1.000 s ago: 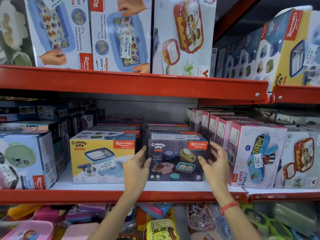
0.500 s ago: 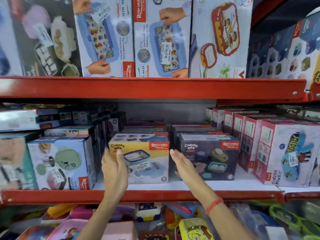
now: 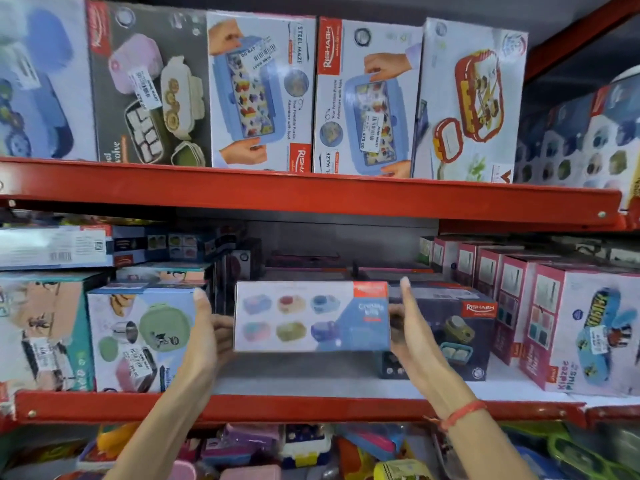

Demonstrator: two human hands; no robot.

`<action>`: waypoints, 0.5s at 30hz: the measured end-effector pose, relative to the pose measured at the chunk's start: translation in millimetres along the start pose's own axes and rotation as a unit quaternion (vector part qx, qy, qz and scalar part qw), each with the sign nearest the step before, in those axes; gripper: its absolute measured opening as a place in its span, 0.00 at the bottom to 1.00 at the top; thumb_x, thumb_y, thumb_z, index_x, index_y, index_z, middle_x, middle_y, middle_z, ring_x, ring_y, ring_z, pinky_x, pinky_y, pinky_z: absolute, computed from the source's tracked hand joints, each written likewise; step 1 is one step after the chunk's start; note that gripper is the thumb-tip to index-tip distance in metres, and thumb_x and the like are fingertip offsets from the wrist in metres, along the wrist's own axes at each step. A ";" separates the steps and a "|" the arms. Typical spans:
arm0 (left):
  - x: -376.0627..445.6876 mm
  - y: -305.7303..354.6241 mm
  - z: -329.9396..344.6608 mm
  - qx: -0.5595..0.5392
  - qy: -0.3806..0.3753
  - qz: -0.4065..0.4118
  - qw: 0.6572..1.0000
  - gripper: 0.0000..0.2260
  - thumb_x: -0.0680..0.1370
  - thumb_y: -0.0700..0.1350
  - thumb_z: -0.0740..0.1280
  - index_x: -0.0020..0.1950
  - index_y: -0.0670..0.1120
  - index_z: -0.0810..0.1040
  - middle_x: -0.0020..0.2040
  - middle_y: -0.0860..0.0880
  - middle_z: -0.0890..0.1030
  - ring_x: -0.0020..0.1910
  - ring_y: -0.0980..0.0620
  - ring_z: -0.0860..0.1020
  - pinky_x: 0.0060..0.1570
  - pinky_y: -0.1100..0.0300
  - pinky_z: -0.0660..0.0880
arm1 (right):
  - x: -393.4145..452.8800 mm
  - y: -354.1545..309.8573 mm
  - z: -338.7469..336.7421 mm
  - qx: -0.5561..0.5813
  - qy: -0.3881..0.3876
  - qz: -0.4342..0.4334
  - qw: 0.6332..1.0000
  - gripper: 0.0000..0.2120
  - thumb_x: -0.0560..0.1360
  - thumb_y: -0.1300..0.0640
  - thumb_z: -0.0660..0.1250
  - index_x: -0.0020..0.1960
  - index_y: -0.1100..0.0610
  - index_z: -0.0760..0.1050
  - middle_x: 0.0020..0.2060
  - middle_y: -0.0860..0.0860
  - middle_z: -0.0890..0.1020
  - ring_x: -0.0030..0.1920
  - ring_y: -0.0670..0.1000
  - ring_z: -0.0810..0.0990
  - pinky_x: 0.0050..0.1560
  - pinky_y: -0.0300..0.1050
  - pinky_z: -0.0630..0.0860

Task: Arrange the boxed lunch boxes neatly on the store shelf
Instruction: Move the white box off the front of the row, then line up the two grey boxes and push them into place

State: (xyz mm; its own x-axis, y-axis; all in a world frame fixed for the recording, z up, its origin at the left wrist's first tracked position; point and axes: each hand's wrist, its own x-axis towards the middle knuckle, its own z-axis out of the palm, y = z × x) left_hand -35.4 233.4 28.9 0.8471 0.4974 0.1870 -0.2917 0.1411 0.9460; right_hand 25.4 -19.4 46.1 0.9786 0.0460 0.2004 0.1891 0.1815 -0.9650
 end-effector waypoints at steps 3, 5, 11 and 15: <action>7.6 9.6 -2.8 0.038 -0.048 0.006 0.998 0.33 0.69 0.74 0.52 0.39 0.46 0.80 0.37 0.44 0.78 0.35 0.46 0.76 0.36 0.53 0.71 | 4.1 -11.6 -0.2 0.002 -0.045 -0.010 0.999 0.18 0.76 0.43 0.64 0.49 0.56 0.82 0.37 0.53 0.86 0.41 0.53 0.84 0.42 0.47 0.78; 10.6 10.6 -1.8 0.063 -0.090 0.027 0.994 0.23 0.73 0.67 0.59 0.50 0.51 0.80 0.45 0.50 0.83 0.42 0.53 0.82 0.42 0.57 0.77 | 9.6 -12.7 2.1 0.006 -0.034 -0.019 0.999 0.13 0.75 0.50 0.68 0.55 0.57 0.80 0.44 0.54 0.86 0.49 0.56 0.84 0.44 0.47 0.77; 15.1 -8.7 -7.3 0.094 -0.084 0.065 0.990 0.22 0.74 0.40 0.68 0.68 0.42 0.71 0.53 0.50 0.83 0.48 0.59 0.82 0.52 0.61 0.79 | 11.2 7.9 2.1 -0.102 -0.078 -0.119 0.985 0.23 0.77 0.65 0.64 0.70 0.50 0.66 0.54 0.37 0.79 0.47 0.30 0.79 0.46 0.28 0.76; 6.7 -20.2 -1.0 0.099 -0.038 0.087 0.991 0.23 0.74 0.31 0.66 0.68 0.39 0.70 0.62 0.45 0.78 0.55 0.58 0.80 0.57 0.59 0.77 | 12.2 29.9 6.2 -0.164 -0.034 -0.149 0.975 0.26 0.77 0.66 0.64 0.73 0.56 0.64 0.58 0.37 0.75 0.53 0.32 0.75 0.50 0.22 0.72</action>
State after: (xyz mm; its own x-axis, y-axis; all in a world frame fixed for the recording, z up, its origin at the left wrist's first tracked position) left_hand -24.2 234.7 10.7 0.8247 0.4330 0.3638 -0.3495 -0.1156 0.9298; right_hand 42.4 -7.3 20.7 0.8708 0.1063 0.4800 0.4907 -0.1267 -0.8621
